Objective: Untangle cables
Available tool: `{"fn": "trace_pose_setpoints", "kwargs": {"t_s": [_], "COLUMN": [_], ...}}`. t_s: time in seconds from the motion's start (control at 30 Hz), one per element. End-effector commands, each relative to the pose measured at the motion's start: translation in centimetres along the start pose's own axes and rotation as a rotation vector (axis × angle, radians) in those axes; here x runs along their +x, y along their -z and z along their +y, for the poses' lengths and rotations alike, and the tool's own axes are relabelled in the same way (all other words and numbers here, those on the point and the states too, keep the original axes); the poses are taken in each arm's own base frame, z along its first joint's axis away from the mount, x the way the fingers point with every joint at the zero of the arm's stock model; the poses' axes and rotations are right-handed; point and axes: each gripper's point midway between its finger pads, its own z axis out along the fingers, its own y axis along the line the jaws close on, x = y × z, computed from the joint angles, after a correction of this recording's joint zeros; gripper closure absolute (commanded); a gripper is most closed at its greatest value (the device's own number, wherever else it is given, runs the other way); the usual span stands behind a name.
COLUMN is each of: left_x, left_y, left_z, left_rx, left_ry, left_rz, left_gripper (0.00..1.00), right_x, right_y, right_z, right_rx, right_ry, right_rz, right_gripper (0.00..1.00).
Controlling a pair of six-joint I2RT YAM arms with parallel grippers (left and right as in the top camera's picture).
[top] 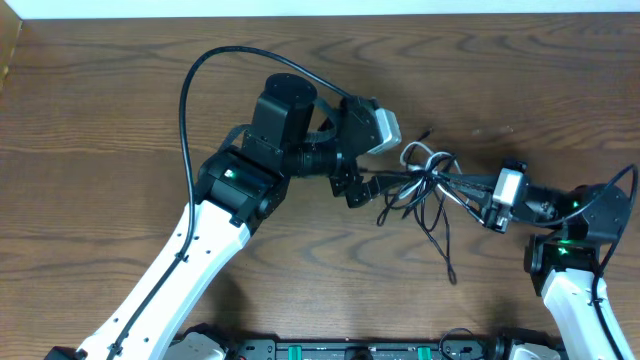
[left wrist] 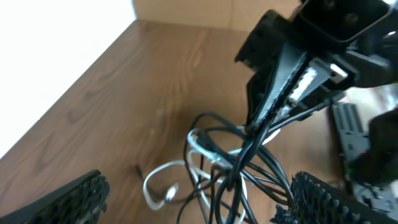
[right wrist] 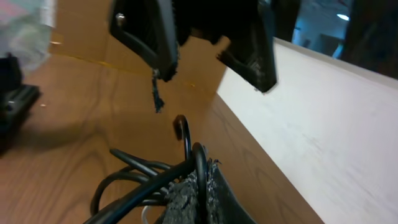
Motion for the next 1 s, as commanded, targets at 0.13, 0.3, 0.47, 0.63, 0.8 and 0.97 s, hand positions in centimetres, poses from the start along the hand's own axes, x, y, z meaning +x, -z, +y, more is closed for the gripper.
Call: {"fn": "trace_pose_setpoints", "kwargs": {"t_s": [0.13, 0.3, 0.47, 0.63, 0.8, 0.97], "left_x": [-0.7, 0.0, 1.3, 1.2, 1.4, 2.6], "left_y": [0.6, 0.5, 0.2, -0.8, -2.2, -3.4], "left_z": [-1.6, -2.6, -2.9, -3.9, -5.0, -4.8], "left_rx": [0.078, 0.127, 0.149, 0.183, 0.224, 0.243], "left_ry": [-0.012, 0.028, 0.081, 0.066, 0.052, 0.082], "left_rz": [-0.031, -0.011, 0.034, 0.035, 0.044, 0.074], "left_gripper": [0.11, 0.22, 0.41, 0.43, 0.44, 0.61], "right_x": [-1.0, -1.1, -1.5, -1.6, -1.7, -1.7], "right_y": [0.1, 0.1, 0.1, -0.2, -0.5, -0.5], "right_z": [1.1, 1.1, 1.0, 1.4, 1.5, 1.5], "right_rx": [-0.08, -0.08, -0.075, -0.091, -0.098, -0.098], "right_ry": [0.022, 0.035, 0.079, 0.068, 0.068, 0.06], "right_rz": [-0.014, -0.015, -0.018, -0.025, -0.031, -0.03], "right_gripper": [0.99, 0.99, 0.99, 0.99, 0.99, 0.99]}}
